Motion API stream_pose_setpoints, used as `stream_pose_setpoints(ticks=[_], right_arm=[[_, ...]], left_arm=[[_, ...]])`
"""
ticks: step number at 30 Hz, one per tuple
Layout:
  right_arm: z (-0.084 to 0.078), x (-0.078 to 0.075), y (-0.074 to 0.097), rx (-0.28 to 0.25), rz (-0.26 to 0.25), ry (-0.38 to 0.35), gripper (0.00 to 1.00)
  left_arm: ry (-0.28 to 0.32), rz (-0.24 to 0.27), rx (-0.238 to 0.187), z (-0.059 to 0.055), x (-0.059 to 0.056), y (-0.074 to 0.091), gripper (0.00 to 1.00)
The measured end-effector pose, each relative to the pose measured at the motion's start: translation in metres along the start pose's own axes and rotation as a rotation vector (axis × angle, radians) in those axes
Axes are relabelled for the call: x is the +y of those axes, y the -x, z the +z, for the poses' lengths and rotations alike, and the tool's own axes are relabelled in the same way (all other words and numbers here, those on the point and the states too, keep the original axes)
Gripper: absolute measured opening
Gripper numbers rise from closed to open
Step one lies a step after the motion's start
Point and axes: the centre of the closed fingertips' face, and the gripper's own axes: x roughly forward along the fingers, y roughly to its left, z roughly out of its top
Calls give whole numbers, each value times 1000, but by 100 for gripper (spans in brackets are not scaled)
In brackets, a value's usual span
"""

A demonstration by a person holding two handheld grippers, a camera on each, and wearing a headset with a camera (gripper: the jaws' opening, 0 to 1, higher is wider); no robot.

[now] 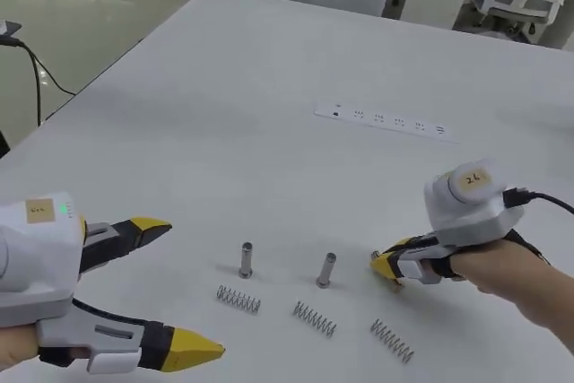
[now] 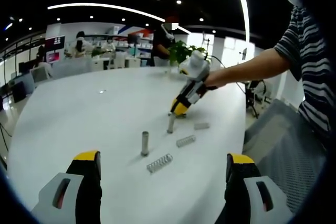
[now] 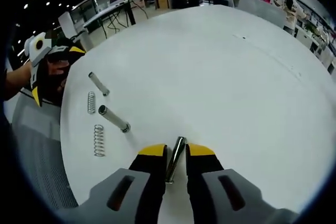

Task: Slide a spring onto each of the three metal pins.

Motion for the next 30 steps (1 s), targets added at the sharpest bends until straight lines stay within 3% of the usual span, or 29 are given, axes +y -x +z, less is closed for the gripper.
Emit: stream_pose_setpoints(ticks=[30], right_arm=[[-8,3,3,-24,6,-25,5]], left_arm=[[5,-5,5,-2,0,-4,96]])
